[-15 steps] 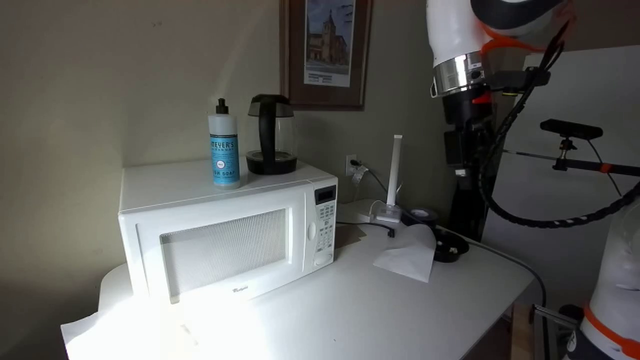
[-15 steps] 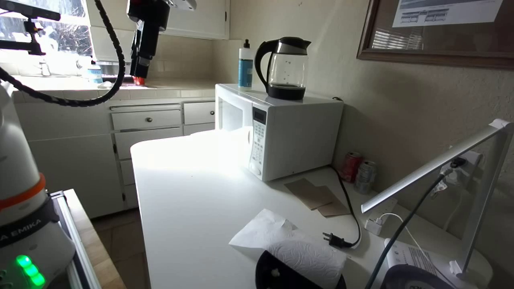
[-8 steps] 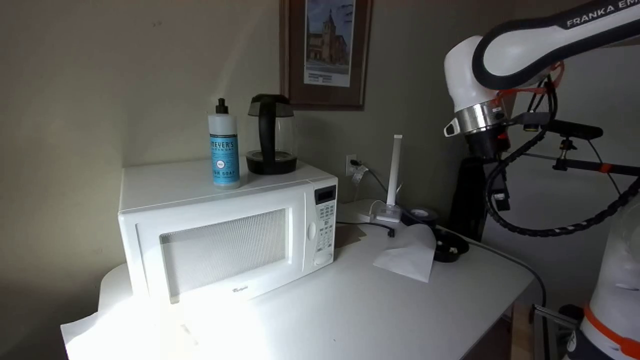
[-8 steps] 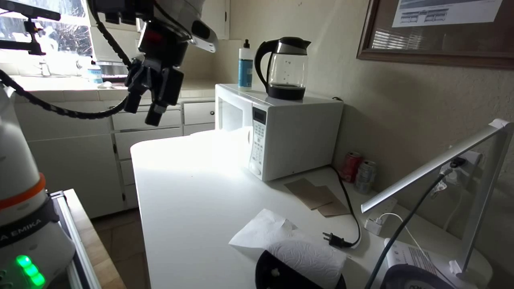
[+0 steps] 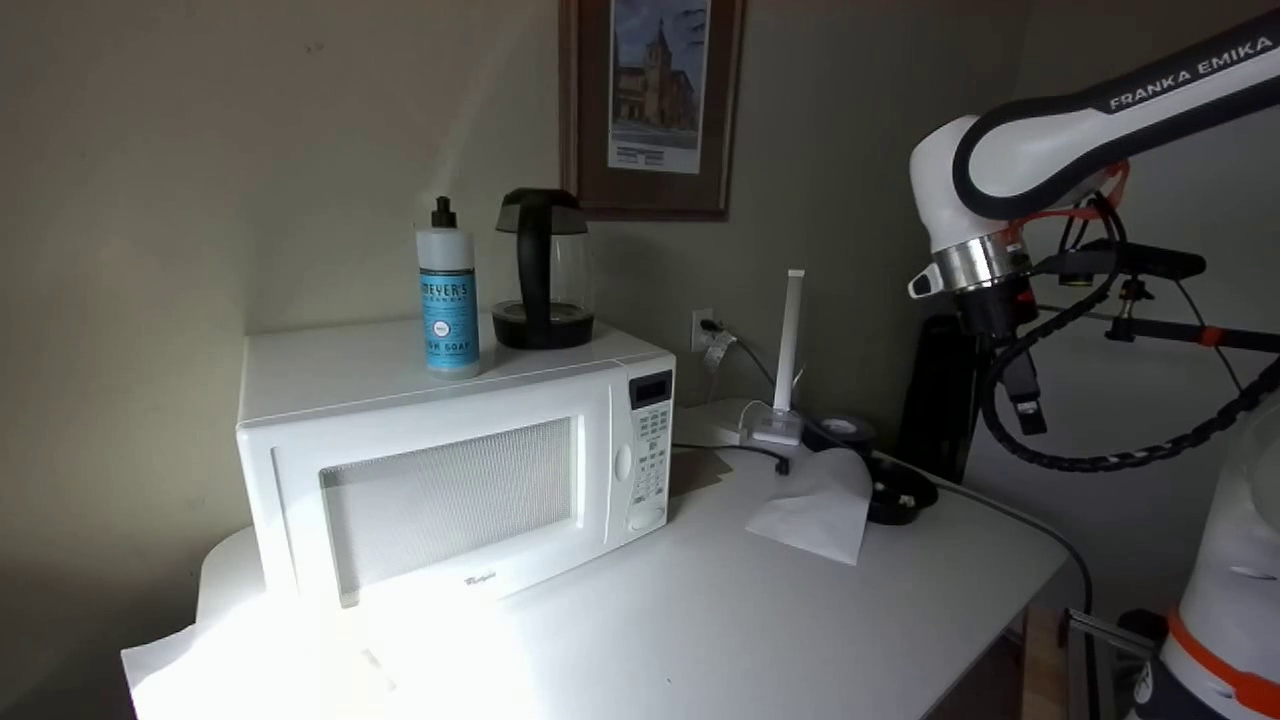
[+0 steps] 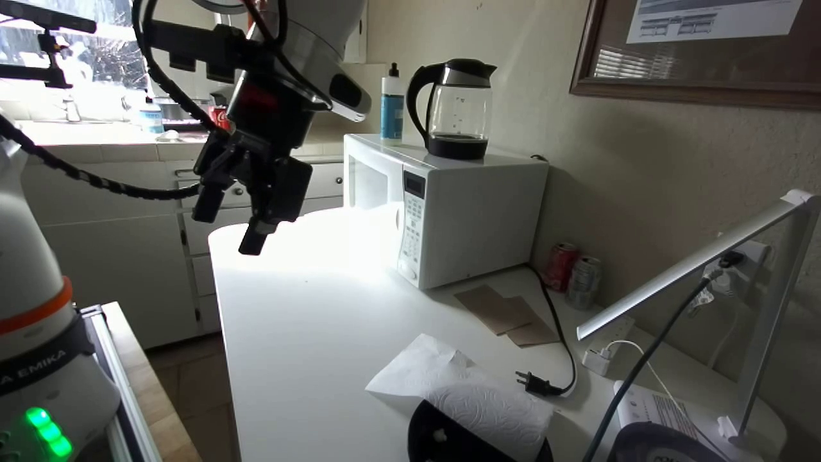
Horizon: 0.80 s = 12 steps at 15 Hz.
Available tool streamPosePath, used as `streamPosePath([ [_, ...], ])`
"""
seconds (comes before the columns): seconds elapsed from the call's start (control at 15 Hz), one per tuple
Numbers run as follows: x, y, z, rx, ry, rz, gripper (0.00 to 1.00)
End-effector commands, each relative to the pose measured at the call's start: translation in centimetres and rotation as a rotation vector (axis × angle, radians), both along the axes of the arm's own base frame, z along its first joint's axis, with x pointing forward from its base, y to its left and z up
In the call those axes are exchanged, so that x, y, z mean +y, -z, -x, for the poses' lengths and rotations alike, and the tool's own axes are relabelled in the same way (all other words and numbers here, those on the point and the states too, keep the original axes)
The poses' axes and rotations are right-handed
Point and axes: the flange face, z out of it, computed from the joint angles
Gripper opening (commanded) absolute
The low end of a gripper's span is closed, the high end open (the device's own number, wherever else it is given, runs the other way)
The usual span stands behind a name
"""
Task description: Pick up the black bowl and put it on the microwave
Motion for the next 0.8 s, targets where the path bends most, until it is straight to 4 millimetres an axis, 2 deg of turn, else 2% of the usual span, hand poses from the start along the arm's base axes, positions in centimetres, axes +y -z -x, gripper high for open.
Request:
streamPosePath([
  [0.0,-0.9,0.3,-1.0,-0.097,0.029,0.037,1.0],
  [0.13,-2.4,1.1,-2.6,-0.238,-0.044,0.062,1.0],
  [0.27,-4.6,2.1,-3.4,-0.376,-0.044,0.034,1.0],
  [0.53,-9.4,7.8,-4.1,-0.476,0.009,0.03,1.0],
  [0.67,-10.5,10.6,-4.4,-0.478,0.027,0.023,1.0],
  [0.73,-10.4,11.8,-4.8,-0.434,0.027,-0.029,1.0],
])
